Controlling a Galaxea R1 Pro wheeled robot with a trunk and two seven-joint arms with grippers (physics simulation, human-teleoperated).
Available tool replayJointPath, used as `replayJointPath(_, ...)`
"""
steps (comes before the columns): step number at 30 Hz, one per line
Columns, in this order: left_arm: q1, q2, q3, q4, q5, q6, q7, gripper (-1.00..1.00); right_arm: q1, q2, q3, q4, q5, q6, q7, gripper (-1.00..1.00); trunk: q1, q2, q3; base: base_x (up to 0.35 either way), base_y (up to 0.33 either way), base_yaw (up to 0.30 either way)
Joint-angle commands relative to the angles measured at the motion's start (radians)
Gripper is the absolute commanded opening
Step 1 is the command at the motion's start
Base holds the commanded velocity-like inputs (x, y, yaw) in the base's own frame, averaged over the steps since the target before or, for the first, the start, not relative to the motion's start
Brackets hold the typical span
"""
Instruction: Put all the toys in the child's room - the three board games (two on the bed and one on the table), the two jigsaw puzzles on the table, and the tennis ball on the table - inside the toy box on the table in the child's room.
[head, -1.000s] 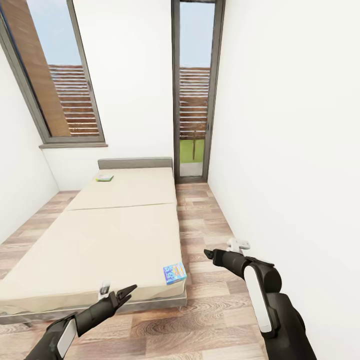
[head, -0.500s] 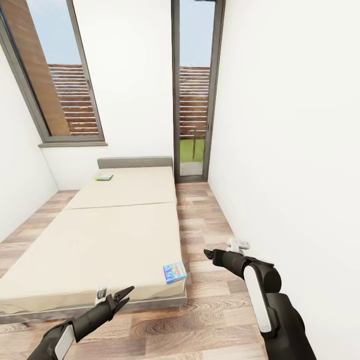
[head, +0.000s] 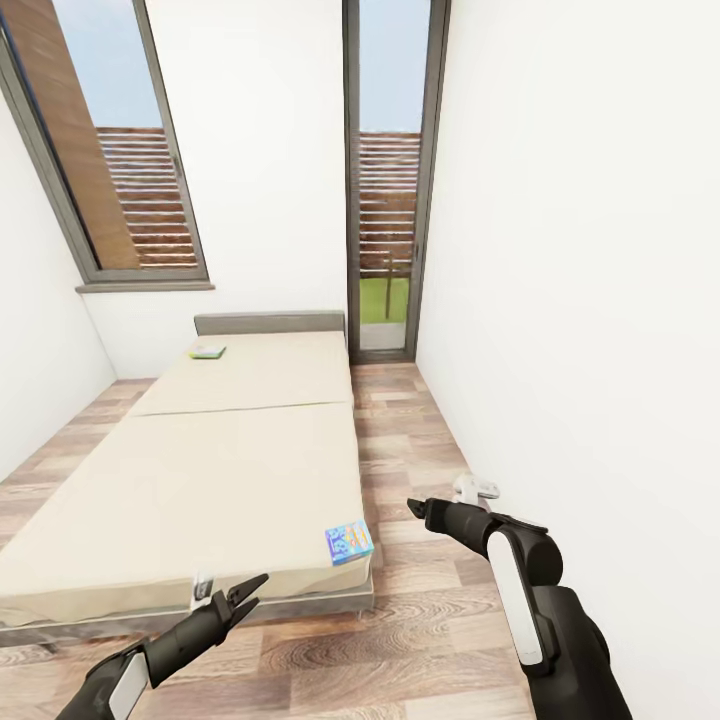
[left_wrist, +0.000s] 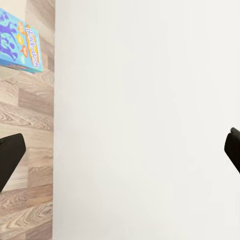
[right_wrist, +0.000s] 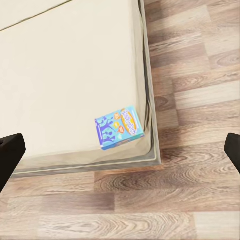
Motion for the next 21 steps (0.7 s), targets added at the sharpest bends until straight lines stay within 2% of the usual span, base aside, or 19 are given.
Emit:
replayJointPath(1, -0.001, 0.0, 0.003, 0.0, 0.002, 0.009, -0.005, 1.0, -0.001, 0.001, -0.002, -0.001, -0.002, 0.005, 0.001, 1.0, 0.004, -0.008, -0.004, 0.0, 0.0, 0.0)
replayJointPath(8, -0.001, 0.001, 0.003, 0.0, 0.002, 0.01, -0.012, 1.0, -0.001, 0.0, -0.002, -0.001, -0.002, 0.006, 0.001, 1.0, 0.031, -0.057, -0.026, 0.0, 0.0, 0.0)
replayJointPath(13, -0.001, 0.011, 0.006, -0.001, 0.002, 0.018, -0.029, 1.0, -0.001, -0.002, -0.002, -0.001, -0.002, 0.01, 0.001, 1.0, 0.05, -0.092, -0.042, 0.0, 0.0, 0.0)
replayJointPath(17, -0.001, 0.03, 0.006, -0.001, 0.002, 0.025, -0.076, 1.0, -0.001, -0.001, -0.002, -0.002, -0.002, 0.01, 0.001, 1.0, 0.065, -0.12, -0.055, 0.0, 0.0, 0.0)
replayJointPath(21, -0.001, 0.042, 0.006, -0.001, 0.0, 0.059, -0.167, 1.0, -0.001, 0.0, -0.002, -0.002, -0.003, 0.006, 0.004, 1.0, 0.081, -0.148, -0.067, 0.0, 0.0, 0.0)
